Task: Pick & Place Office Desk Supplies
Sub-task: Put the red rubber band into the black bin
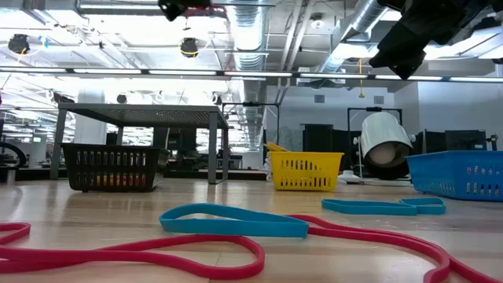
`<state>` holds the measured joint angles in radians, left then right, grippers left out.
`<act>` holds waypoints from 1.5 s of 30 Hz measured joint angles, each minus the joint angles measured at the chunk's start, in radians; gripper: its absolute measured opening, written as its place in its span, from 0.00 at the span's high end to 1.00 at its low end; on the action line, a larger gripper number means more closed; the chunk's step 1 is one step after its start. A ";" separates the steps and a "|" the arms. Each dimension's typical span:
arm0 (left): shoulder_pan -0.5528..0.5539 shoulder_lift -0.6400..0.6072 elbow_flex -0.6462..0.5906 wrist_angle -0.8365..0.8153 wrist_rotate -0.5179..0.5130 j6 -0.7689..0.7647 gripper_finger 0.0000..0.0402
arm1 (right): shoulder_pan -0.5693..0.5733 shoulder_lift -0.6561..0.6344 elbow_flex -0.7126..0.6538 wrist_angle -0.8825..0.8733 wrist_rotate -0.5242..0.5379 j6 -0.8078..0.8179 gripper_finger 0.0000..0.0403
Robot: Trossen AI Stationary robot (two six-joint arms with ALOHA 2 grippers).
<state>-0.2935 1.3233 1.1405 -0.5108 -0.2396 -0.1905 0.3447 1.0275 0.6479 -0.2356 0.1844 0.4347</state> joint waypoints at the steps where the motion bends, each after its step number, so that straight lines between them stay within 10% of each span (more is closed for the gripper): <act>1: -0.004 -0.023 -0.009 0.005 -0.001 -0.001 1.00 | 0.000 0.000 0.000 0.000 0.000 0.000 0.70; 22: -0.020 -0.569 -0.580 0.139 -0.144 -0.343 1.00 | 0.000 0.000 0.000 -0.004 0.000 0.001 0.70; 45: -0.018 -0.445 -0.632 0.129 -0.067 -0.443 1.00 | 0.000 0.000 0.000 -0.003 0.000 0.000 0.70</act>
<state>-0.3119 0.8781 0.5083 -0.3821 -0.3067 -0.6334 0.3447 1.0275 0.6479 -0.2388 0.1844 0.4351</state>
